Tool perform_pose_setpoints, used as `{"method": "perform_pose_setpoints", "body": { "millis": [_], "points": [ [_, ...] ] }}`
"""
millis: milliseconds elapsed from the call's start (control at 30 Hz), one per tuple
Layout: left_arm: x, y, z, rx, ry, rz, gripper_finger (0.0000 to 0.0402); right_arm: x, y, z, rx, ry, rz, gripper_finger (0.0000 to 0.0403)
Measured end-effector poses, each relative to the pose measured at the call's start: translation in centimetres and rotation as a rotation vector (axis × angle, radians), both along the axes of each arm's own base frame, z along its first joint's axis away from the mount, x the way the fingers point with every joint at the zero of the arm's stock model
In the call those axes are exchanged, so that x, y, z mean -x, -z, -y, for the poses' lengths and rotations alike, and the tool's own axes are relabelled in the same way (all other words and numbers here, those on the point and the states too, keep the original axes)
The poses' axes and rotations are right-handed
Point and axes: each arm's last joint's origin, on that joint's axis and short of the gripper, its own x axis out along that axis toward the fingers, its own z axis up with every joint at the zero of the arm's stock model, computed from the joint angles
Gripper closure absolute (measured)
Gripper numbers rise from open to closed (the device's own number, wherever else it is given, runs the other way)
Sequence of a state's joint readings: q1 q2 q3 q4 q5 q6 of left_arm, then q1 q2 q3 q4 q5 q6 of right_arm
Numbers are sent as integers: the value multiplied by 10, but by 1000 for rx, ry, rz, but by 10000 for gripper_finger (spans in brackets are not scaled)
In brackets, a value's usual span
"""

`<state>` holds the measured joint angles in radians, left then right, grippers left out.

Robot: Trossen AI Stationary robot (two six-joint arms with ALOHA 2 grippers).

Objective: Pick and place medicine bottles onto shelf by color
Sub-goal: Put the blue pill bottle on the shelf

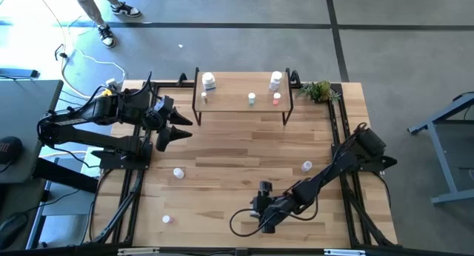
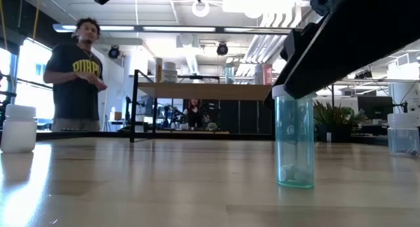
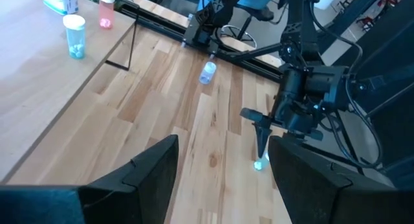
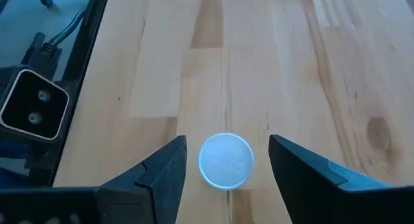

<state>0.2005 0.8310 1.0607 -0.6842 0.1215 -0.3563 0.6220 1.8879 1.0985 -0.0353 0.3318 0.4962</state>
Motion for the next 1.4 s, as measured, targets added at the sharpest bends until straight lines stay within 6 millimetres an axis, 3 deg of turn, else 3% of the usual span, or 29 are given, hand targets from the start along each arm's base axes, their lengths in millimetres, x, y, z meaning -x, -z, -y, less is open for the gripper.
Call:
{"method": "perform_pose_setpoints", "body": {
  "millis": [167,500,867,1100,1400],
  "points": [
    [0,0,0,-10,2,-1,173,0,2,0,-1,-2,-12,210],
    [0,0,0,-35,15,-3,173,-7,2,9,-90,56,-39,313],
    [0,0,0,-29,12,-2,173,-16,0,21,-235,199,-38,306],
    [0,0,0,-57,25,-3,173,-33,-21,44,-329,300,94,305],
    [0,0,-1,-82,-4,-9,173,-40,-69,86,-379,413,257,305]
  ]
}}
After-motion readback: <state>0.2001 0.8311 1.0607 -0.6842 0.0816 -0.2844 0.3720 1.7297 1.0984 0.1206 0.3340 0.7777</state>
